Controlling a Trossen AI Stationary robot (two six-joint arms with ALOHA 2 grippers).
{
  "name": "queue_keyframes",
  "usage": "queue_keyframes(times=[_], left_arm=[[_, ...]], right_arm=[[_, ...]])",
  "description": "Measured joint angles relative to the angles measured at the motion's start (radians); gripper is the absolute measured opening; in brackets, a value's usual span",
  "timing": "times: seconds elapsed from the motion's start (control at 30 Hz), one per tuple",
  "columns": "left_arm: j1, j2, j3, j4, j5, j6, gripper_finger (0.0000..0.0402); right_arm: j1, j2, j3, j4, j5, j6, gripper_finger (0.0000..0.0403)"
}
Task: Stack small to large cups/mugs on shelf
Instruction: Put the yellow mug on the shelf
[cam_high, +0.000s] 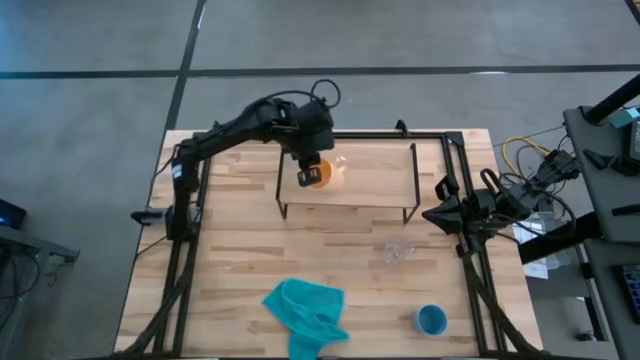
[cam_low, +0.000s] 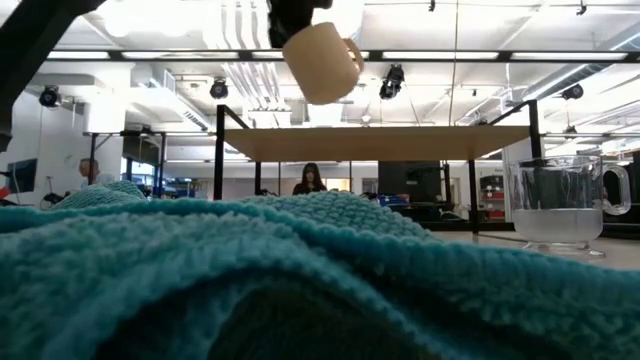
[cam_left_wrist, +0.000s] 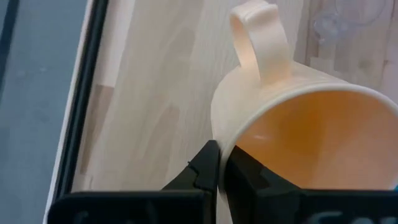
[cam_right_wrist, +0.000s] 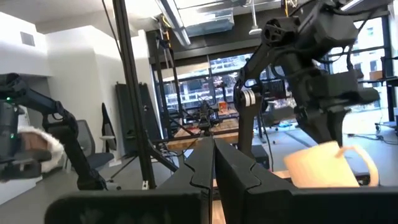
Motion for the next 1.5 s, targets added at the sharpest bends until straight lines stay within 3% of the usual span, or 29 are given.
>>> queue_keyframes(times=[0.23, 0.83, 1.03, 1.5], left_arm=[[-0.001, 0.028, 0.000, 0.165, 0.000, 0.001, 0.0000], [0.003, 0.036, -0.040, 0.171, 0.021, 0.000, 0.0000], [0.005, 0.035, -0.084, 0.251, 0.022, -0.001, 0.0001], [0.012, 0.034, -0.159, 0.334, 0.021, -0.006, 0.0047]], right_arm=[[0.000, 0.000, 0.000, -0.001, 0.000, 0.000, 0.0009], [0.000, 0.001, 0.000, -0.023, 0.000, 0.000, 0.0009], [0.000, 0.001, 0.000, -0.023, 0.000, 0.039, 0.0009], [0.000, 0.001, 0.000, -0.023, 0.000, 0.079, 0.0009]])
